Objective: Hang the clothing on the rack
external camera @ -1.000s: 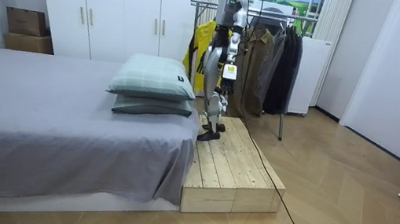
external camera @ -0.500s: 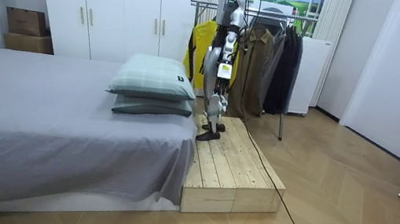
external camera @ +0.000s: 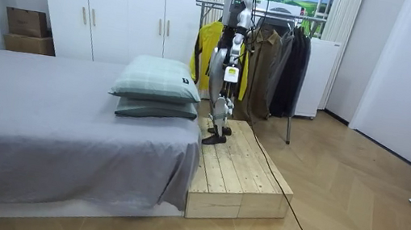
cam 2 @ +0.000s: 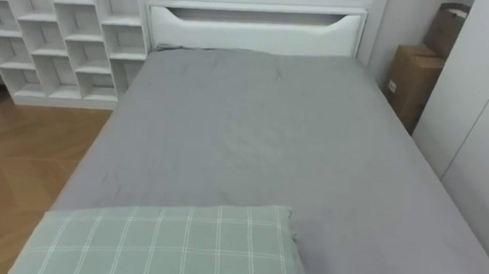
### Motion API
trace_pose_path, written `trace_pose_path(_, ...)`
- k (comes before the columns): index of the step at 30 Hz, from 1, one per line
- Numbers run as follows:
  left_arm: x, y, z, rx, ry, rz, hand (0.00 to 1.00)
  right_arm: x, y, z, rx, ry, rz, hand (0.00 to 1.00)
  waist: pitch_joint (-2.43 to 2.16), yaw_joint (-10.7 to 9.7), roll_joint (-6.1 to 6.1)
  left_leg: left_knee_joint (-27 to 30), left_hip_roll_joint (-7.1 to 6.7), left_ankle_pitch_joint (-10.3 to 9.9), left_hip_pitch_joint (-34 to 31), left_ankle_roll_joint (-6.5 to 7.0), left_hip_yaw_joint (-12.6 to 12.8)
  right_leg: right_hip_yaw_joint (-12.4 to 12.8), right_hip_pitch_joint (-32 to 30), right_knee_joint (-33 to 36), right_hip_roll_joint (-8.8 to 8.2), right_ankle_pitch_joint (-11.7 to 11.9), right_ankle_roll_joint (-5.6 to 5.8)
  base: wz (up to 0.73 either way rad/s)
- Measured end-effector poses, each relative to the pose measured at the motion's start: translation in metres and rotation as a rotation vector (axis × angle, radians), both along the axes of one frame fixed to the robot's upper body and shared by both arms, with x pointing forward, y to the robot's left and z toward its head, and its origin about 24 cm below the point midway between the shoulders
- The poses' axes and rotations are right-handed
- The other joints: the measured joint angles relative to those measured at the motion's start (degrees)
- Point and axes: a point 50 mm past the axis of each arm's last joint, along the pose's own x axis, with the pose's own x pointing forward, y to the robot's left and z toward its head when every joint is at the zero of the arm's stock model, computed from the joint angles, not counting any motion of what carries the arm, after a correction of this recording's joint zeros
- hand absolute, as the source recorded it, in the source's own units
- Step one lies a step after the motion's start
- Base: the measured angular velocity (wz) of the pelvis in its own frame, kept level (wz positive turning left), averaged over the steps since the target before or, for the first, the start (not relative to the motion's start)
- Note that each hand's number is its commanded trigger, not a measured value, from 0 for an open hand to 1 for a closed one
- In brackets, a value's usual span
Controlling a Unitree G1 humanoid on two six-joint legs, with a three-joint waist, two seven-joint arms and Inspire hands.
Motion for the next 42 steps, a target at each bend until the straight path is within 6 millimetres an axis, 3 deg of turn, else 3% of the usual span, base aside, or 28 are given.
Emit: trace_pose_path(42, 0.0002, 0.0002, 0.0, -0.01, 0.007, -0.026, 0.0, 0.001, 0.0006, -0.0001, 0.007, -0.003, 0.004, 0.0, 0.2, 0.0, -0.4, -0.07, -0.26, 0.0, 0.11, 0.01, -0.16, -0.15, 0.18, -0.16, -0.19, -0.09, 0.14, 0.0)
